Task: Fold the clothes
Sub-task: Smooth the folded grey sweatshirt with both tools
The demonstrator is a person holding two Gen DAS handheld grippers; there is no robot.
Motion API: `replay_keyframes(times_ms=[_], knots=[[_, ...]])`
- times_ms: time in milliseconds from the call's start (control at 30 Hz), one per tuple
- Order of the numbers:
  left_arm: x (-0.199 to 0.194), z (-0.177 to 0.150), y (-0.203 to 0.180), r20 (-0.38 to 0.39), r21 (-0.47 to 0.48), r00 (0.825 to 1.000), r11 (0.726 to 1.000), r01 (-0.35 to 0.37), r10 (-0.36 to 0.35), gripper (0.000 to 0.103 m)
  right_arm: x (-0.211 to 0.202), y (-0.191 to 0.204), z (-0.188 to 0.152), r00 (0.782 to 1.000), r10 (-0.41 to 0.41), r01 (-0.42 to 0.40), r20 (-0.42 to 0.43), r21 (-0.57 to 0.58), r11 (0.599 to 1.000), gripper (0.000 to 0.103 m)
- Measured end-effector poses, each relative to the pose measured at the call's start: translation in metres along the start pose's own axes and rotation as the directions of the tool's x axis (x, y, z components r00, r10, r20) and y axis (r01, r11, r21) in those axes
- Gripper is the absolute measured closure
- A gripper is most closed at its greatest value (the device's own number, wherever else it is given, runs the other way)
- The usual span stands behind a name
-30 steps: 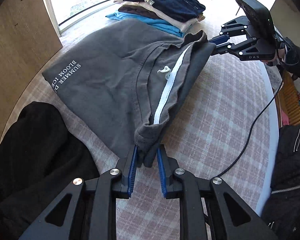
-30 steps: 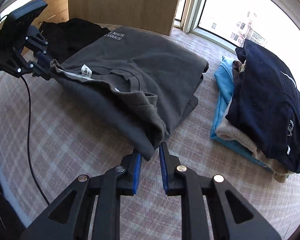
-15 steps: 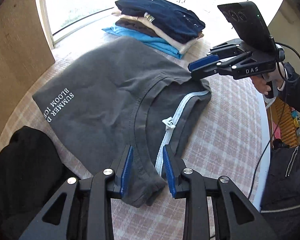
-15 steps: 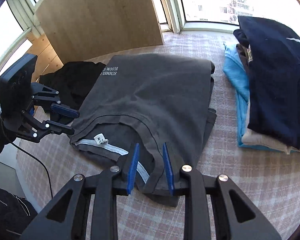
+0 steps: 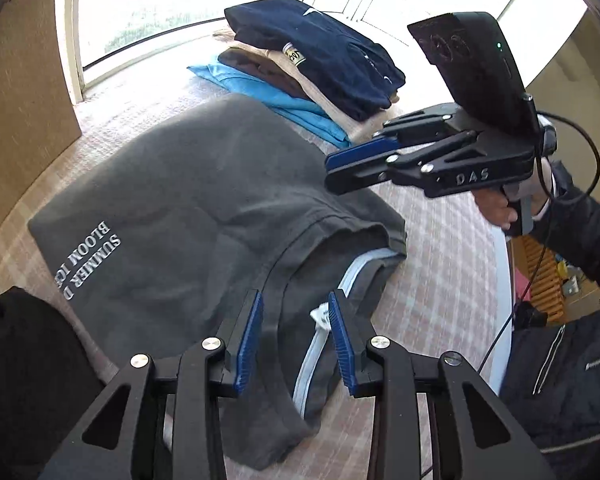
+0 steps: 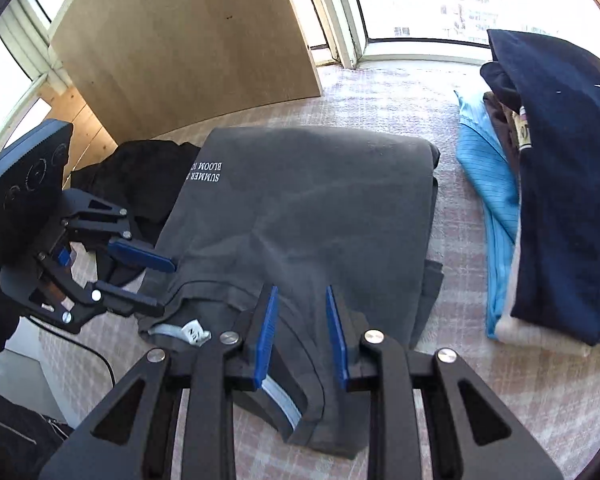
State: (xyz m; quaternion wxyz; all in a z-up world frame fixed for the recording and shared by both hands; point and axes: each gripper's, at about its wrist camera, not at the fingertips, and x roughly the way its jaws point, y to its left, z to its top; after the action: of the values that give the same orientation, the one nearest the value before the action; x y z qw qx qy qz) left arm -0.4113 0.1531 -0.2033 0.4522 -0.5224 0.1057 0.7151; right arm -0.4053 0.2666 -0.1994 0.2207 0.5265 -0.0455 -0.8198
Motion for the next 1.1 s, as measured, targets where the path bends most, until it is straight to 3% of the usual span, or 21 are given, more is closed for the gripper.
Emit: replay_keyframes(times_ms=[67,167,267,333,400,500,567,633,667,733,800,867,967,1000,1100], knots=[[0.017,-0.004,-0.001,-0.060,0.020,0.998,0.999,-0.033,0.034,0.071,0.020,-0.002,-0.002,0.998,-0.015,0.015,-0.056,0.005,1.000,0.078],[0.018,-0.017,0.002,-0.082,0.026,0.996,0.999,-0.020,0.022,0.069,0.026,0.001,-0.016,0.996,-0.021,0.015,-0.091,-0.064,0.998,0.077],[-0.005,-0.009,0.022,-0.036,-0.009,0.998,0.998,-0.058,0.057,0.069,0.010,-0.007,-0.005,0.992,0.028,-0.033,-0.125,-0.036,0.999,0.077],[-0.024,-0.001,0.040,0.005,-0.063,0.997,0.995,-0.074,0.074,0.069,-0.008,-0.023,0.018,0.998,0.060,-0.058,-0.031,0.059,0.997,0.077],[-0.039,0.011,0.065,0.075,-0.159,0.994,0.985,-0.061,0.074,0.069,-0.011,-0.034,0.044,0.999,0.039,-0.039,0.007,0.106,0.994,0.077],[-0.040,0.032,0.093,0.135,-0.219,0.985,0.973,-0.076,0.108,0.065,0.009,-0.035,0.076,1.000,-0.005,0.004,0.004,0.098,0.995,0.077],[-0.029,0.034,0.110,0.085,-0.247,0.984,0.960,-0.129,0.154,0.064,0.033,-0.039,0.085,1.000,0.011,-0.008,-0.023,0.129,0.992,0.074],[-0.008,0.021,0.123,-0.014,-0.275,0.988,0.949,-0.152,0.154,0.066,0.056,-0.037,0.077,0.999,-0.007,0.012,-0.053,0.101,0.995,0.071],[-0.009,0.018,0.118,0.011,-0.228,0.984,0.959,-0.169,0.177,0.065,0.062,-0.033,0.072,0.998,-0.025,0.029,-0.065,0.062,0.998,0.070],[-0.011,0.019,0.109,-0.018,-0.178,0.981,0.965,-0.191,0.191,0.065,0.057,-0.023,0.066,0.993,-0.062,0.061,-0.096,-0.013,0.998,0.070],[-0.026,0.025,0.106,0.051,-0.195,0.988,0.972,-0.131,0.143,0.065,0.043,-0.031,0.072,0.996,-0.016,0.020,-0.084,0.057,0.998,0.070],[-0.038,0.036,0.105,0.138,-0.214,0.986,0.975,-0.062,0.093,0.064,0.024,-0.043,0.081,0.999,0.043,-0.042,-0.007,0.115,0.992,0.070],[-0.032,0.060,0.100,0.191,-0.202,0.981,0.979,0.016,0.023,0.064,0.031,-0.055,0.094,0.998,0.058,-0.060,0.015,0.149,0.987,0.070],[-0.029,0.061,0.102,0.190,-0.196,0.982,0.980,0.028,0.010,0.064,0.037,-0.057,0.098,0.999,0.053,-0.054,0.010,0.151,0.987,0.070],[0.004,0.065,0.113,0.097,-0.208,0.993,0.977,-0.050,0.071,0.064,0.064,-0.065,0.102,1.000,-0.008,0.011,-0.024,0.144,0.990,0.071]])
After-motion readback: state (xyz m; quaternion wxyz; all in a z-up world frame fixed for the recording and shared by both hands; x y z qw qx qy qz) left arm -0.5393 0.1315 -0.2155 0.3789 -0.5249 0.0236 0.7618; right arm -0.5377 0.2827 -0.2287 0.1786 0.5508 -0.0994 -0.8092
